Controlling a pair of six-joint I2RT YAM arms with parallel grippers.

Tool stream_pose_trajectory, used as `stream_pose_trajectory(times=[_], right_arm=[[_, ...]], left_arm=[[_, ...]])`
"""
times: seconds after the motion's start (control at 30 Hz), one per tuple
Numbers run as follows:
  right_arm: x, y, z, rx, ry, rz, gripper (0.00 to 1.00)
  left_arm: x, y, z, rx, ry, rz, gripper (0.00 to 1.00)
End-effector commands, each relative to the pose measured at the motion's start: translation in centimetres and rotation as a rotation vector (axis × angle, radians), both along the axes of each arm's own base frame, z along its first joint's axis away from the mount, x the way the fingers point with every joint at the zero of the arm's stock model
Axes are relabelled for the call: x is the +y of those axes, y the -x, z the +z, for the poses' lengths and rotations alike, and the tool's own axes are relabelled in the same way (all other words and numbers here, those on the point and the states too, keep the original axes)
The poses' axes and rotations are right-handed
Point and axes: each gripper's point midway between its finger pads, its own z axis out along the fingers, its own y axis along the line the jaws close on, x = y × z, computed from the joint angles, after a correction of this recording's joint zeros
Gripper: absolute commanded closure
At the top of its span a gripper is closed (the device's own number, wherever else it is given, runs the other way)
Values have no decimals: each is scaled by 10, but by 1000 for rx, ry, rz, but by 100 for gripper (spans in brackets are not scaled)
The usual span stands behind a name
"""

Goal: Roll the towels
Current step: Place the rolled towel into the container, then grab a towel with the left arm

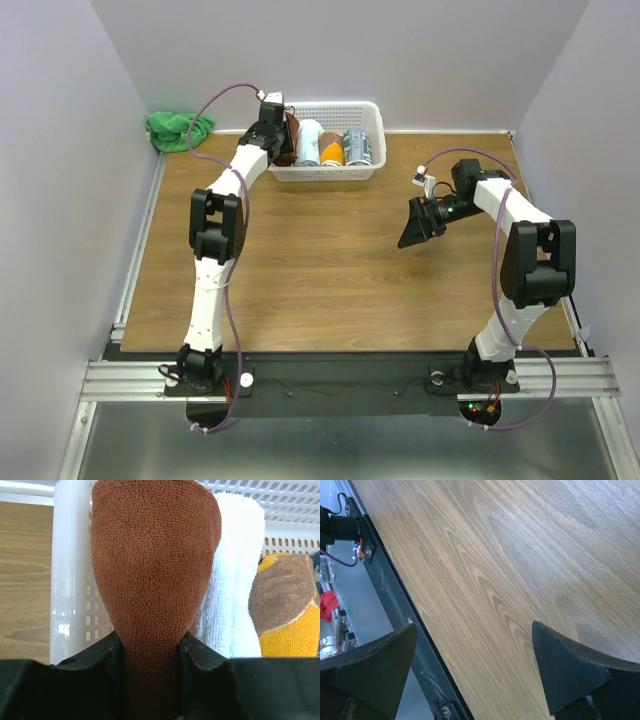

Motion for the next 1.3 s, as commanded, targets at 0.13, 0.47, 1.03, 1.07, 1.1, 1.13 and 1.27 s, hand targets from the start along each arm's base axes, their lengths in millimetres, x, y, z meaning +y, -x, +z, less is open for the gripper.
stream_pose_trajectory(times=[0.13,0.47,1.03,1.07,1.1,1.13,1.27], right_arm=[[-1,-3,9,-14,-11,-8,0],[0,-3,15,-28,-16,-10,0],[0,-9,34,-88,-14,-19,0],[-1,-11,37,-99,-12,-22,0],[-1,-13,42,-112,-11,-24,0],[0,-14,45,-122,-14,-26,0],[-1,-20,58,-163,-6,-40,0]], left_arm=[[1,-6,30,-57,26,5,48],[-8,-1,75,-116,81,-34,30],[-41,29,200,-337,70,-169,1],[-41,32,207,-354,48,-176,1],[-35,34,217,-379,-7,-165,1],[-33,38,223,-392,-30,-160,1],[-12,62,259,-428,-99,-129,1]])
